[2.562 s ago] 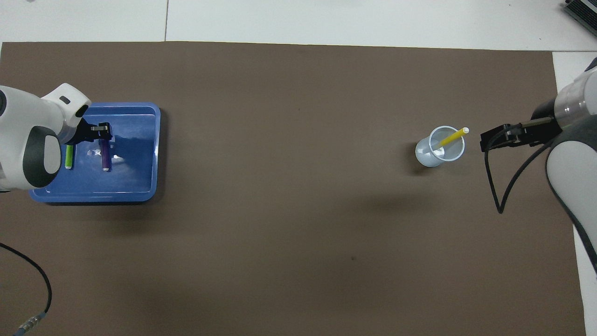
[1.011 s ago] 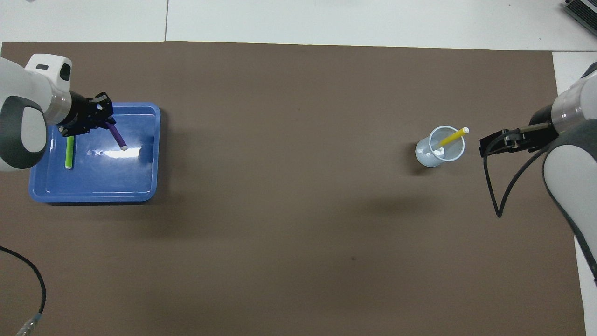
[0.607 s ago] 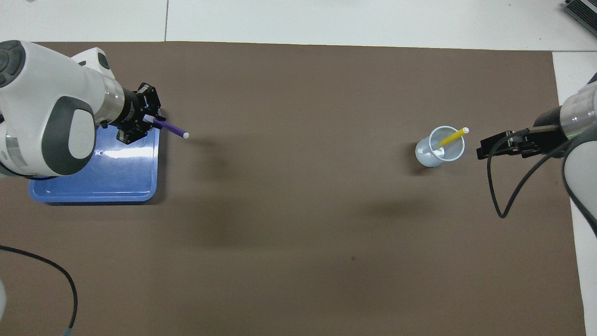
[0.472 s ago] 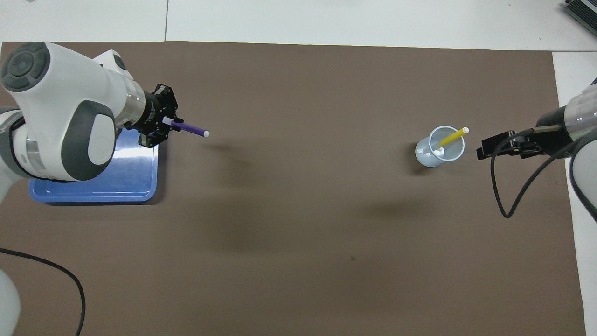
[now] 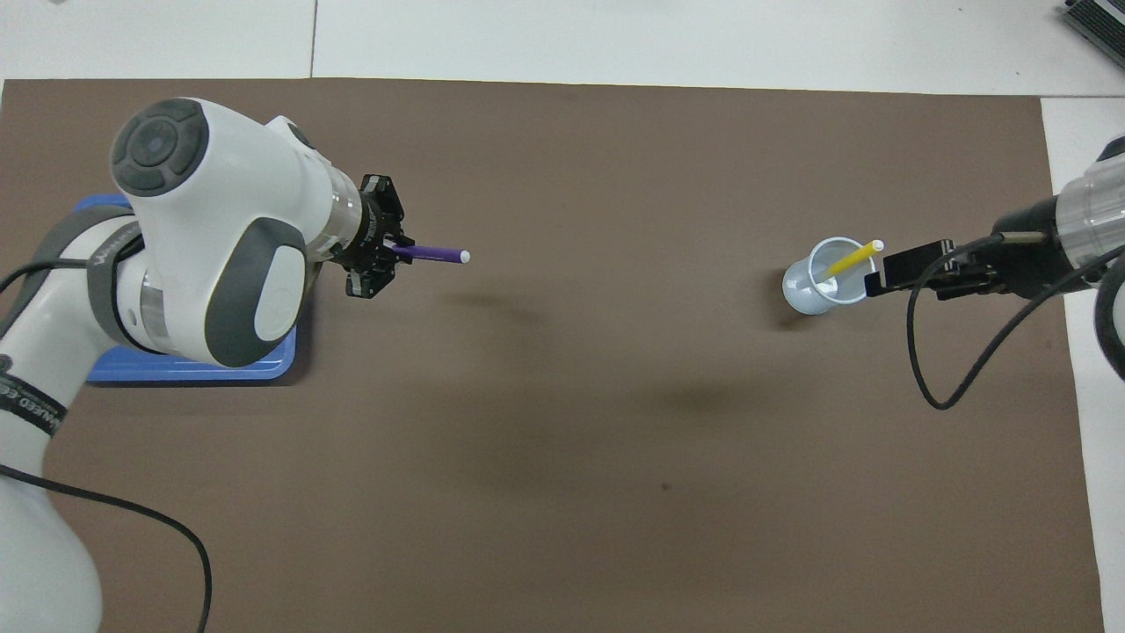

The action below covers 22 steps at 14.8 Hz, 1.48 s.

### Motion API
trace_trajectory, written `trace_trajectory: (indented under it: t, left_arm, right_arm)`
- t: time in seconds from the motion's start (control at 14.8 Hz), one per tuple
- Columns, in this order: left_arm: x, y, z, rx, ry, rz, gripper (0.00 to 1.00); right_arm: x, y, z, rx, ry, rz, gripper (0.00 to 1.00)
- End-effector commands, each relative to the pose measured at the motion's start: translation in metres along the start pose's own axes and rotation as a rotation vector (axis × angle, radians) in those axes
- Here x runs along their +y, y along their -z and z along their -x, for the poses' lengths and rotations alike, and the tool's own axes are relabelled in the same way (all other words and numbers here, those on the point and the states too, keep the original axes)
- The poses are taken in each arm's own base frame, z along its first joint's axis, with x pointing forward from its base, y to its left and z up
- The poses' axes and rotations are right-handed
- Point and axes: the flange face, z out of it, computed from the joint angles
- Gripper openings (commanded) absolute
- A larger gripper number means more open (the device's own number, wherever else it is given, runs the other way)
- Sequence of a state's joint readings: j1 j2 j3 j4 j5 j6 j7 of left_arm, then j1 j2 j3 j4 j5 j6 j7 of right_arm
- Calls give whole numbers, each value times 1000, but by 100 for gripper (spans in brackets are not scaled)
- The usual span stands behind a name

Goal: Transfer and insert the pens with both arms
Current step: 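Lift the purple pen with the left gripper toward the right gripper, then grasp the purple pen with the right gripper and open the left gripper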

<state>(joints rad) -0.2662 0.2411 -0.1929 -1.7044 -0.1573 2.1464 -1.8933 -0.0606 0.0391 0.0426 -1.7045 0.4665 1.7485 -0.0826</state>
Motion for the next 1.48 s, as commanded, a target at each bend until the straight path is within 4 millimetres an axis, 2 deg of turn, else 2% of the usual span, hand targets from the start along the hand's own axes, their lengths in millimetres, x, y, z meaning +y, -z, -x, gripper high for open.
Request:
trace_trajectory:
  t: [0.0, 0.2, 0.47, 0.61, 0.74, 1.01, 1.15, 1.42]
  left_arm:
    - [-12, 6, 37, -62, 112, 44, 0]
    - [-27, 5, 82, -144, 157, 85, 0]
    - [-40, 9, 129, -250, 245, 182, 0]
    - [-56, 5, 158, -293, 257, 197, 0]
    - [-66, 4, 176, -343, 254, 237, 0]
    - [-81, 8, 198, -390, 225, 265, 0]
    - [-86, 10, 207, -416, 227, 281, 0]
    - [-79, 5, 204, -444, 241, 321, 0]
  right_arm:
    - [-26, -15, 1, 42, 17, -89, 100]
    - [-42, -28, -9, 88, -24, -183, 100]
    - [-66, -57, -23, 141, -35, -208, 100]
    - [-78, -65, -21, 136, -19, -209, 100]
    - [-84, -67, -21, 141, -18, -210, 100]
    - [-92, -69, -22, 163, -31, -211, 96]
    - [-91, -70, -22, 156, -30, -209, 86]
    - [-91, -69, -20, 143, -34, -211, 68]
